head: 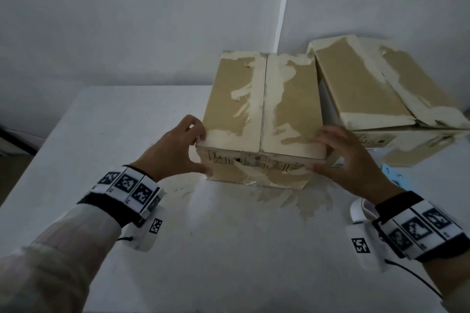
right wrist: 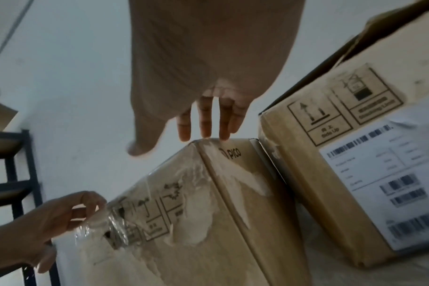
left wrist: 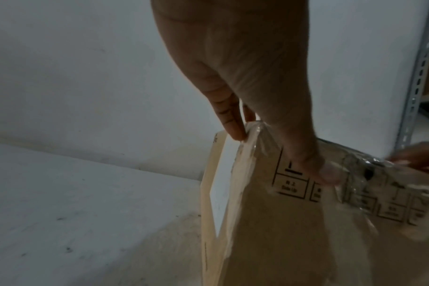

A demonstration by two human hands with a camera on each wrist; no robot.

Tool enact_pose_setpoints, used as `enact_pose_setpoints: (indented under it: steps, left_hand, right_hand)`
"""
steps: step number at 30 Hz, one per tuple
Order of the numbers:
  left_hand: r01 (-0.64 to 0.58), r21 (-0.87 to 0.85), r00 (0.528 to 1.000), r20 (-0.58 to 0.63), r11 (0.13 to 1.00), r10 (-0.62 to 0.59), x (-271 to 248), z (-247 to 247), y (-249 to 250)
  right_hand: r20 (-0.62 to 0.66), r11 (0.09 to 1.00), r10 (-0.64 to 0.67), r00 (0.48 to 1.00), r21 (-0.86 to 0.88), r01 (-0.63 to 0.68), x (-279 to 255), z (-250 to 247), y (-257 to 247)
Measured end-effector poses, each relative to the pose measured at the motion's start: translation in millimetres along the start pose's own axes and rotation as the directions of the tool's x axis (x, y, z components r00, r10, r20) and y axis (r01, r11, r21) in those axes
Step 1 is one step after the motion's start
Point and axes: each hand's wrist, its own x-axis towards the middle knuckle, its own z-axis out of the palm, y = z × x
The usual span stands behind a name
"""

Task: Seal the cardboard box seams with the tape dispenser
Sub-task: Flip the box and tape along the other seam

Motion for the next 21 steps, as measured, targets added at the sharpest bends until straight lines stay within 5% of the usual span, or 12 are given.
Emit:
enact_pose_setpoints:
  steps: [3, 8, 13, 18, 21]
  left_hand:
    - [-0.046, -0.028, 0.996, -0.074, 0.999, 0.044, -1.5, 1.7, -4.7]
    - [0.009, -0.089, 0.993, -0.116, 0.996, -0.019, 0.5, 3.2, -4.5]
    - [0.337, -0.261, 0.937, 0.005, 0.904, -0.348, 4.1, -13.5, -6.0]
    - [0.462, -0.384, 0.886, 0.155, 0.799, -0.438, -4.9, -35.3, -22.4]
    - [0.491, -0.333, 0.860, 0.042, 0.805, -0.508, -9.4, -37.5, -27.6]
  right_hand:
    - [0.061, 0.995, -0.037, 0.997, -0.090, 0.043, 0.4, 12.8, 1.0]
    - [-0.017, 0.987, -0.041, 0.999, -0.155, 0.038, -3.2, 24.5, 0.5]
    - [-0.068, 0.988, -0.116, 0.991, -0.110, 0.108, -15.2, 36.9, -21.9]
    - [-0.116, 0.981, -0.187, 0.975, -0.067, 0.180, -33.0, 49.0, -49.0]
    - [-0.059, 0.971, -0.238, 0.969, -0.014, 0.238, -37.2, 51.9, -71.9]
